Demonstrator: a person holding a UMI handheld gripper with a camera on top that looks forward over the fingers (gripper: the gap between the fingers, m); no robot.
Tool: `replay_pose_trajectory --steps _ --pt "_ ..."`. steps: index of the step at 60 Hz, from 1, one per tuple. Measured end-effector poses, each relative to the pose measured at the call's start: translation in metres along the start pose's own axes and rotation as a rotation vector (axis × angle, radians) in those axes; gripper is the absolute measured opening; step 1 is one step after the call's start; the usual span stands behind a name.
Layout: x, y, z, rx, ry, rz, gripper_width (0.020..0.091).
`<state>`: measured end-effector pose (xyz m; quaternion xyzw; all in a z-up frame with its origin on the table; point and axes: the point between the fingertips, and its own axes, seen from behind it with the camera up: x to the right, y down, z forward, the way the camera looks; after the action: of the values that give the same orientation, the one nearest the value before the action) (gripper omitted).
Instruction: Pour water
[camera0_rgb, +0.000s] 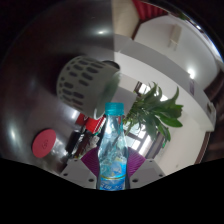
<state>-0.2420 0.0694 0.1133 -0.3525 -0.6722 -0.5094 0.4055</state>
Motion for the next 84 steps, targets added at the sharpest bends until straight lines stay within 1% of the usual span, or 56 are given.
replay_pose_trajectory --steps 4,9,10,11,14,16,17,18,19,21,25,26,27,32,33,34,37,45,48,52,53,65,70,73,81,84 --pt "0.002 0.005 -0.003 0.004 -0.013 0.128 0.0329" --pt "0.005 0.009 -0.010 0.016 -0.057 0.424 0.0327" --pt "0.005 0.010 -0.013 0.001 -0.057 0.493 0.0326" --pt "0.005 0.010 -0.014 0.002 -0.068 0.558 0.0326" --pt "0.010 0.016 -0.018 0.027 -0.107 0.767 0.0322" --pt "0.014 0.018 -0.020 0.042 -0.128 0.909 0.0345" --pt "0.016 0.019 -0.021 0.051 -0.142 0.975 0.0344" --pt "0.015 0.009 -0.020 0.045 -0.140 1.041 0.0344" --pt "0.018 0.010 -0.020 0.061 -0.159 1.104 0.0343" --pt "0.020 0.019 -0.027 0.093 -0.190 1.239 0.0341" --pt "0.019 0.028 -0.030 0.107 -0.239 1.489 0.0342" --pt "0.019 0.011 -0.020 0.099 -0.233 1.541 0.0343" --pt "0.017 0.027 -0.025 0.119 -0.240 1.592 0.0343" --pt "0.017 0.041 -0.025 0.163 -0.254 1.794 0.0343" --pt "0.016 0.028 -0.023 0.152 -0.248 1.818 0.0342" --pt "0.012 0.040 -0.021 0.172 -0.258 1.847 0.0343" --pt "0.005 0.043 -0.018 0.176 -0.259 1.914 0.0342" --pt "-0.019 0.035 -0.012 0.183 -0.272 2.007 0.0343" --pt "-0.030 0.034 -0.009 0.178 -0.264 2.011 0.0344" --pt "-0.052 0.024 -0.007 0.153 -0.277 1.987 0.0346" --pt "-0.046 0.026 -0.006 0.184 -0.229 1.992 0.0350" --pt "-0.047 0.026 -0.011 0.179 -0.212 1.976 0.0347" --pt "-0.047 0.028 -0.011 0.175 -0.212 1.994 0.0375" --pt "-0.047 0.029 -0.011 0.168 -0.208 2.012 0.0413" --pt "-0.051 0.029 -0.017 0.128 -0.239 2.026 0.0519" --pt "-0.053 0.031 -0.023 0.102 -0.245 2.040 0.0597"
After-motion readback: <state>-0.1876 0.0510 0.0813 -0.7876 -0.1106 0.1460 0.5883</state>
